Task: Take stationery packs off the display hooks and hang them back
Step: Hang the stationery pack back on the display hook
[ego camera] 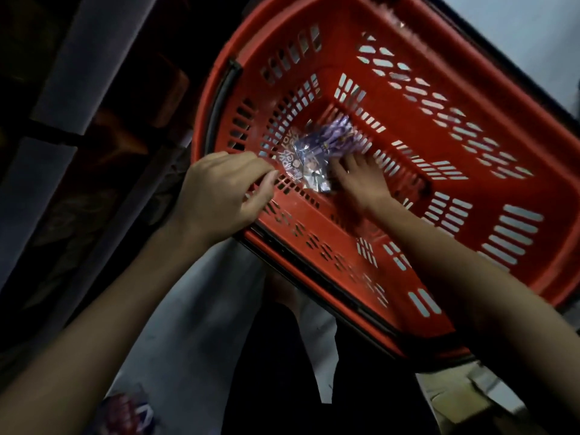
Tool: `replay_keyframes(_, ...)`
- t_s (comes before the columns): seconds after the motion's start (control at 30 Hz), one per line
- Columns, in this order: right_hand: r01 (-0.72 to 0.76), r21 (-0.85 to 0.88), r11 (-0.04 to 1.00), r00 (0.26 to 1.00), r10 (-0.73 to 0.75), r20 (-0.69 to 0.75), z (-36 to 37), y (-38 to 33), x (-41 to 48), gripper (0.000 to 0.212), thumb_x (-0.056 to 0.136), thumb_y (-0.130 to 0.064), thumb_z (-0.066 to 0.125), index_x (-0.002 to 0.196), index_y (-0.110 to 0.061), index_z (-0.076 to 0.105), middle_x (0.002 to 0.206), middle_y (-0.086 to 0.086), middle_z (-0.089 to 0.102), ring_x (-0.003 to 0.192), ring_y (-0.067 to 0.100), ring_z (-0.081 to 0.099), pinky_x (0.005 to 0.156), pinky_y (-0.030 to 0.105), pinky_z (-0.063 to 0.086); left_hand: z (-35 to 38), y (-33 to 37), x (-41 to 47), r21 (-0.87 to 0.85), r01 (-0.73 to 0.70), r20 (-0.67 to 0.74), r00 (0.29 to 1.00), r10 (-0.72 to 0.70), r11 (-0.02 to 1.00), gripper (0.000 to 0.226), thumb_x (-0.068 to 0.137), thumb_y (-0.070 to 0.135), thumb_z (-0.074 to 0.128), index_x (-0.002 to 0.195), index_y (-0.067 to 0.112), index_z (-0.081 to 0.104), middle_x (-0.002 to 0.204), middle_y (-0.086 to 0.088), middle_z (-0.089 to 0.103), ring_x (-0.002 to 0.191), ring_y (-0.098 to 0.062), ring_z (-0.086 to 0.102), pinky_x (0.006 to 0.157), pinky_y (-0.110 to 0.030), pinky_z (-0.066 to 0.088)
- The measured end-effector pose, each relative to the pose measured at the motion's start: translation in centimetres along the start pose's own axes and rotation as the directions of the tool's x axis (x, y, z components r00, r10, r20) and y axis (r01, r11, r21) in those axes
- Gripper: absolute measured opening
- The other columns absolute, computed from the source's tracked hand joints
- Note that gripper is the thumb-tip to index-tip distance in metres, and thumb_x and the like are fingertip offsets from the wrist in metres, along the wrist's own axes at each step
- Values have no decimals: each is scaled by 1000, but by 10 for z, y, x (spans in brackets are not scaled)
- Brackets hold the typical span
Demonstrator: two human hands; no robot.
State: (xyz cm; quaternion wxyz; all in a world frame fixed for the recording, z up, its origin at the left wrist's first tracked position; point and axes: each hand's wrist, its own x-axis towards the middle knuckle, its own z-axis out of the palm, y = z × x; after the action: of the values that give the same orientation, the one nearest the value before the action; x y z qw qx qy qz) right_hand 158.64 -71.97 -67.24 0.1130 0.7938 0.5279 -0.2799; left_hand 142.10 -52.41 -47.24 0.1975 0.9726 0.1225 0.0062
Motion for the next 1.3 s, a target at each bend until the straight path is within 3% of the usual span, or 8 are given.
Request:
replay_keyframes(0.27, -172, 94, 981, 961, 146, 235, 6, 31, -55, 67, 86, -17, 71, 146, -17, 43, 135, 12, 59, 117, 35, 63, 89, 44, 51, -2, 3, 1, 27, 11, 0, 1000, -11, 1000, 30, 105, 26, 52, 88, 12, 72, 75, -2, 66, 63, -26, 59, 65, -37, 46)
replay_keyframes(0.43, -126, 165, 978, 991, 130, -12, -13, 27, -35, 64, 93, -14, 54, 154, -22, 39, 138, 16, 57, 113, 43, 61, 83, 48, 54, -1, 2, 2, 19, 14, 19, 1000, -15, 1000, 29, 104, 26, 52, 89, 12, 73, 77, -1, 68, 64, -24, 60, 64, -37, 46)
replay_keyframes(0.6, -60, 129, 990, 998, 60, 1, -33, 7, 39, 69, 101, -18, 52, 161, -26, 21, 165, 17, 28, 135, 51, 44, 99, 56, 49, 2, 0, 2, 9, 0, 19, 1000, 0, 1000, 27, 104, 25, 55, 90, 12, 74, 78, -1, 69, 64, -23, 60, 63, -35, 45)
replay_keyframes(0.7, -22, 68, 997, 998, 18, 55, -25, 0, 71, 78, 101, -41, 60, 163, -28, 13, 168, 20, 18, 150, 45, 26, 115, 54, 36, 3, -2, 1, 2, -15, 25, 1000, 15, 1000, 28, 105, 26, 53, 90, 12, 73, 79, -1, 70, 65, -23, 62, 64, -35, 45)
replay_keyframes(0.8, 31, -30, 999, 998, -29, 59, -25, -3, 72, 79, 103, -38, 58, 164, -21, 11, 166, 24, 19, 151, 45, 22, 119, 53, 29, 3, -4, 2, -2, -21, 37, 999, 21, 1000, 30, 105, 28, 52, 89, 13, 73, 78, -1, 69, 65, -23, 62, 65, -34, 44)
replay_keyframes(0.97, 40, -175, 984, 999, -41, -1, -15, 1, 67, 66, 98, -34, 60, 151, -2, 37, 143, 34, 47, 133, 54, 45, 108, 62, 42, 4, -5, 1, -22, -24, 35, 999, 25, 999, 33, 106, 30, 51, 87, 14, 72, 74, 1, 66, 64, -22, 60, 66, -32, 42)
replay_keyframes(1.07, -17, -192, 981, 999, 27, 48, -8, 3, 56, 66, 96, -38, 59, 145, 1, 41, 133, 34, 54, 116, 52, 58, 91, 54, 53, 4, -7, 0, -10, -26, 27, 999, 26, 1000, 30, 105, 30, 53, 88, 14, 73, 75, 1, 66, 65, -22, 60, 67, -32, 42)
replay_keyframes(1.3, -181, 169, 969, 983, 173, 61, -15, -1, 16, 65, 92, -16, 58, 153, -10, 35, 132, 24, 58, 112, 45, 63, 81, 47, 54, 6, -6, 0, 27, -28, 22, 999, 27, 999, 26, 103, 29, 55, 86, 16, 71, 75, 2, 65, 65, -21, 60, 66, -31, 40)
